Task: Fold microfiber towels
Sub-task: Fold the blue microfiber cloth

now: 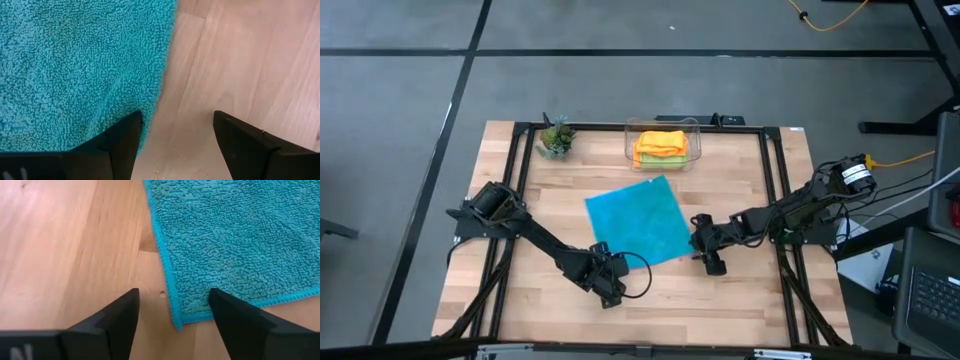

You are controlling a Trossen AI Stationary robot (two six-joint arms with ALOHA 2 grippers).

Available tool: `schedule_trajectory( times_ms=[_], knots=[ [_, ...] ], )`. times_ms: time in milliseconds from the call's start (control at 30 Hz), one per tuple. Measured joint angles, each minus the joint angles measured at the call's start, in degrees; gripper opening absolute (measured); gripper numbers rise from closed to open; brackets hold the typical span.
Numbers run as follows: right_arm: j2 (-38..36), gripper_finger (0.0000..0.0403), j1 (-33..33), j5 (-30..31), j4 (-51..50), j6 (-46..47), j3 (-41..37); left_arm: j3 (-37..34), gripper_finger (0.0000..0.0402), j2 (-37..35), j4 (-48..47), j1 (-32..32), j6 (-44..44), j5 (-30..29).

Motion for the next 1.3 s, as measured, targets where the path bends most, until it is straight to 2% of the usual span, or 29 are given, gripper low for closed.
schedule_trajectory(
  times_ms=[133, 267, 533, 733, 933, 1133, 1300],
  knots=[
    [0.1, 0.0251, 0.4, 2.9, 0.0, -0.1, 0.0, 0.0, 0.0241, 0.0, 0.1, 0.0, -0.4, 0.0],
    [0.1, 0.0234, 1.5, 6.6, -0.2, -0.2, -0.1, 0.0, 0.0216, 0.1, 0.1, 0.1, -1.0, -0.6],
    [0.1, 0.0161, 3.8, 8.1, -0.4, 0.4, -0.1, -0.1, 0.0109, 0.2, -1.7, 0.1, -1.1, -5.0],
    [0.1, 0.0091, 4.0, 8.1, -0.6, 4.5, -0.1, -0.1, 0.0012, 0.6, -1.8, 0.1, -1.2, -5.6],
    [0.1, 0.0011, 4.0, 8.6, -0.6, 8.7, -0.1, 0.1, 0.0001, 1.2, -1.6, -0.1, -1.3, -5.4],
    [0.1, 0.0005, 4.0, 6.6, -1.8, 12.2, 1.6, 2.6, 0.0000, -0.1, -3.8, -0.5, -0.7, -2.8],
    [-0.1, 0.0003, 4.5, 6.1, -10.1, 13.4, 8.0, 6.7, 0.0000, -2.1, -8.1, -0.5, 0.5, -1.2]
  ],
)
